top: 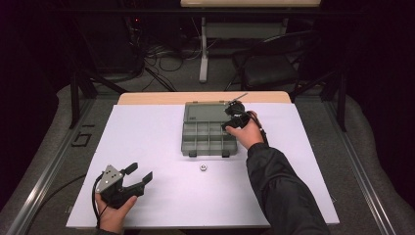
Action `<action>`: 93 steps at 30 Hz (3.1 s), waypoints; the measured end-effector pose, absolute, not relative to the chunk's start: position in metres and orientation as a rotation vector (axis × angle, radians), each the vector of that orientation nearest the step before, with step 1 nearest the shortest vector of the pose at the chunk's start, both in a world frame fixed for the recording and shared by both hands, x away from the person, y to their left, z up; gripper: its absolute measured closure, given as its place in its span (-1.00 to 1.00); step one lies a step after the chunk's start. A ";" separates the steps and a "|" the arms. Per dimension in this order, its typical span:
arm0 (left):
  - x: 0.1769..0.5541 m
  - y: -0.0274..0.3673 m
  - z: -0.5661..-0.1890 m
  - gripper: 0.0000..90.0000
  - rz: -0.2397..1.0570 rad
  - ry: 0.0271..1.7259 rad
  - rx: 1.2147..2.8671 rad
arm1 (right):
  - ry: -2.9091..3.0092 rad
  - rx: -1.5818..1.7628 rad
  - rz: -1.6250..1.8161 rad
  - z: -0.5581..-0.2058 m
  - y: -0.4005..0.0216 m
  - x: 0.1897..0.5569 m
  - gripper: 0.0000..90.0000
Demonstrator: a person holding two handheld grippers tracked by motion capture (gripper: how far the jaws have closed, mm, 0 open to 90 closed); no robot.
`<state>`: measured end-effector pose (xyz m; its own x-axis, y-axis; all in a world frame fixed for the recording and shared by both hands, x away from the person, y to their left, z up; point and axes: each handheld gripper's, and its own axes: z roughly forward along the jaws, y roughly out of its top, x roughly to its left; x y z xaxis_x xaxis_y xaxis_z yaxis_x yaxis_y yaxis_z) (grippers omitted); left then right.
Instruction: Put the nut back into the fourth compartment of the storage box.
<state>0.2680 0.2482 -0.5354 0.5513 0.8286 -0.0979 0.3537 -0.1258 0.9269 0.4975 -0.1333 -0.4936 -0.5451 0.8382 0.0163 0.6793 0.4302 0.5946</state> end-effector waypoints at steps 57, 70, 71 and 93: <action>0.267 0.248 -0.535 -0.30 0.555 0.997 1.711 | 2.709 0.842 0.919 -0.521 -0.070 0.380 0.25; 0.267 0.248 -0.535 -0.30 0.556 0.999 1.712 | 2.740 0.854 0.872 -0.538 -0.060 0.383 0.38; 0.267 0.248 -0.535 -0.30 0.556 0.999 1.712 | 2.746 0.855 0.855 -0.538 -0.060 0.383 0.40; 0.267 0.248 -0.535 -0.30 0.558 0.999 1.713 | 2.777 0.840 0.825 -0.538 -0.059 0.382 0.56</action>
